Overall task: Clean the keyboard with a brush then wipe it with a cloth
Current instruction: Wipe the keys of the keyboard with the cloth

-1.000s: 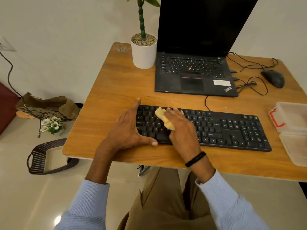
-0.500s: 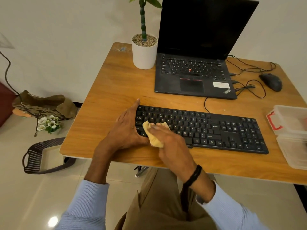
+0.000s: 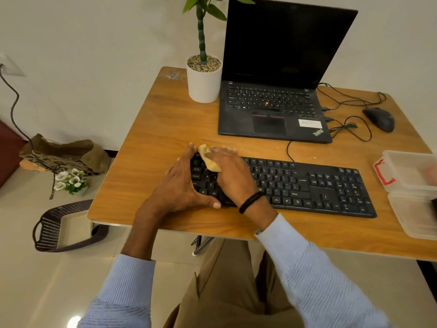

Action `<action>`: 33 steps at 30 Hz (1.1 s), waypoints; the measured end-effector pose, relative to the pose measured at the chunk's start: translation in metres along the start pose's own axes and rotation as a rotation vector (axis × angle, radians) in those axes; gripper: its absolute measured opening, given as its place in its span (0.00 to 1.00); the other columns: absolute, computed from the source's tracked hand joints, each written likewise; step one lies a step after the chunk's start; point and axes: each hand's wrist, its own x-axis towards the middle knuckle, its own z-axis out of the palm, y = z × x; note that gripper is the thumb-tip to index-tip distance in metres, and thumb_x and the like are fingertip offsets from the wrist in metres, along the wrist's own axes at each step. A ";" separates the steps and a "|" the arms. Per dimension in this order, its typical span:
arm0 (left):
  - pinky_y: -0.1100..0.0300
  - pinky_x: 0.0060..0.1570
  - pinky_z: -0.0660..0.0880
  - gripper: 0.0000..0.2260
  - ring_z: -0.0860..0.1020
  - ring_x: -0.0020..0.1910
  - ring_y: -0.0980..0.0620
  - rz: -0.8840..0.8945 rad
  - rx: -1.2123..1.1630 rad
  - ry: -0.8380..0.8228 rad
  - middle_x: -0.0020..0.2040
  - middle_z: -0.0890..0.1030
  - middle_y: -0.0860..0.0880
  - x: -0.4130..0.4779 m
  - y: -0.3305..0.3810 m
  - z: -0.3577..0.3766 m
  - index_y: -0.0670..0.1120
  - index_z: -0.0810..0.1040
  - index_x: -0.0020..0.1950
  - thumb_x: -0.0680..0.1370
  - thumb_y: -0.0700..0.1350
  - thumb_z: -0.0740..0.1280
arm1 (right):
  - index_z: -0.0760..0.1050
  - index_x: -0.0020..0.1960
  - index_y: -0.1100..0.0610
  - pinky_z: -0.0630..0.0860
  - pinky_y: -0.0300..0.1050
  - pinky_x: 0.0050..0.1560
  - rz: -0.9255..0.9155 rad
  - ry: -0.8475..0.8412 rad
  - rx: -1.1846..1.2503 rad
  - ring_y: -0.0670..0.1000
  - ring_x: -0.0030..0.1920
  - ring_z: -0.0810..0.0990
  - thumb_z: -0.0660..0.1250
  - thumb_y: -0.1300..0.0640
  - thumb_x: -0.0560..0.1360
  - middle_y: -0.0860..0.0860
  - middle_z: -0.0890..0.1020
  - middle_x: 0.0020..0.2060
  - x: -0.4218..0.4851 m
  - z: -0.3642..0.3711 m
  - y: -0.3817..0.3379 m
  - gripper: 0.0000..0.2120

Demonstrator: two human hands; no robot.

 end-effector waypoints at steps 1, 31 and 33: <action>0.43 0.80 0.51 0.72 0.52 0.82 0.50 -0.005 -0.006 0.002 0.83 0.51 0.55 0.000 0.000 0.000 0.56 0.36 0.82 0.52 0.76 0.77 | 0.71 0.71 0.52 0.46 0.48 0.77 0.031 0.011 -0.025 0.54 0.75 0.63 0.65 0.73 0.73 0.53 0.71 0.72 -0.002 -0.005 0.008 0.31; 0.39 0.79 0.55 0.72 0.55 0.81 0.46 -0.048 -0.024 -0.003 0.83 0.54 0.53 0.002 -0.001 0.001 0.57 0.41 0.82 0.49 0.78 0.75 | 0.67 0.74 0.56 0.49 0.39 0.73 0.069 0.006 0.028 0.51 0.75 0.62 0.64 0.72 0.74 0.54 0.68 0.74 -0.039 -0.020 -0.002 0.30; 0.40 0.79 0.55 0.73 0.55 0.81 0.46 -0.045 -0.021 0.006 0.83 0.54 0.54 0.003 -0.001 0.001 0.56 0.41 0.82 0.48 0.78 0.75 | 0.66 0.74 0.55 0.47 0.38 0.73 -0.008 -0.070 0.027 0.50 0.76 0.61 0.64 0.71 0.75 0.53 0.67 0.74 -0.060 -0.024 -0.009 0.30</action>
